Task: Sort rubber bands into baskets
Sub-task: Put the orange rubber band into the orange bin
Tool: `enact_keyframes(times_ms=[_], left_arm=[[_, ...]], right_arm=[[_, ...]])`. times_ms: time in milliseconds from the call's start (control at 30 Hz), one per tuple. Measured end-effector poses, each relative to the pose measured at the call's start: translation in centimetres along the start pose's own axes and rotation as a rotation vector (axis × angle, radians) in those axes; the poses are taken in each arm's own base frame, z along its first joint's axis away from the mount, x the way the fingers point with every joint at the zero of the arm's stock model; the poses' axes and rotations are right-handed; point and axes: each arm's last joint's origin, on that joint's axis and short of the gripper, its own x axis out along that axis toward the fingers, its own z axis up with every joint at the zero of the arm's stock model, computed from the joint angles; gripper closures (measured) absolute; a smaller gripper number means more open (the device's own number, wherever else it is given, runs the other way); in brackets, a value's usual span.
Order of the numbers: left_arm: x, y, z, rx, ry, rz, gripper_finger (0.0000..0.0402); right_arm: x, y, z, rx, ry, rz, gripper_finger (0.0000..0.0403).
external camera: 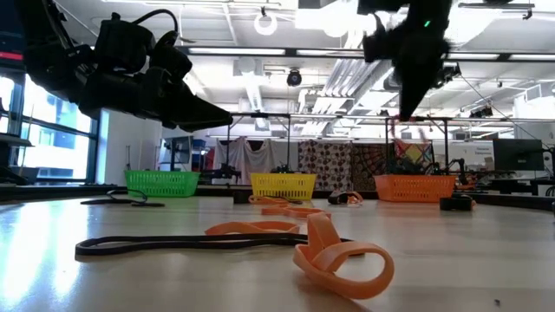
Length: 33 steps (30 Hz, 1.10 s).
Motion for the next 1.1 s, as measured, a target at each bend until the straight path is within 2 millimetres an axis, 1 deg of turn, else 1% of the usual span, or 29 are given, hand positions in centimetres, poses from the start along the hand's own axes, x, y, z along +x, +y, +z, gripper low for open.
enact_keyframes(times_ms=[100,167,233,333,433,567,700,933,1100], left_arm=[[0.0,0.0,0.0,-0.005,0.000,0.000,0.0245],[0.0,0.0,0.0,-0.005,0.000,0.000,0.0245],[0.0,0.0,0.0,-0.005,0.000,0.000,0.0245],[0.0,0.0,0.0,-0.005,0.000,0.000,0.0245],[0.0,0.0,0.0,-0.006,0.000,0.000,0.0245],[0.0,0.0,0.0,-0.009,0.000,0.000,0.0245],[0.0,0.0,0.0,-0.009,0.000,0.000,0.0245],[0.0,0.0,0.0,-0.009,0.000,-0.001,0.0245],[0.0,0.0,0.0,-0.009,0.000,0.000,0.0245]], right_arm=[[0.8,-4.1,0.2,0.185,-0.003,-0.046,0.0403],[1.5,-6.9,-0.1,0.328,0.005,-0.109,0.0403],[2.3,-9.3,-0.7,0.433,0.010,-0.161,0.0403],[3.7,-12.3,-1.7,0.567,-0.007,-0.188,0.0403],[5.4,-14.4,-2.8,0.673,-0.051,-0.180,0.0403],[7.1,-16.3,-4.0,0.786,-0.130,-0.202,0.0403],[8.1,-17.4,-4.8,0.864,-0.190,-0.250,0.0403],[8.5,-18.6,-6.0,0.941,-0.180,-0.390,0.0403],[8.4,-19.1,-6.4,0.984,-0.178,-0.411,0.0403]])
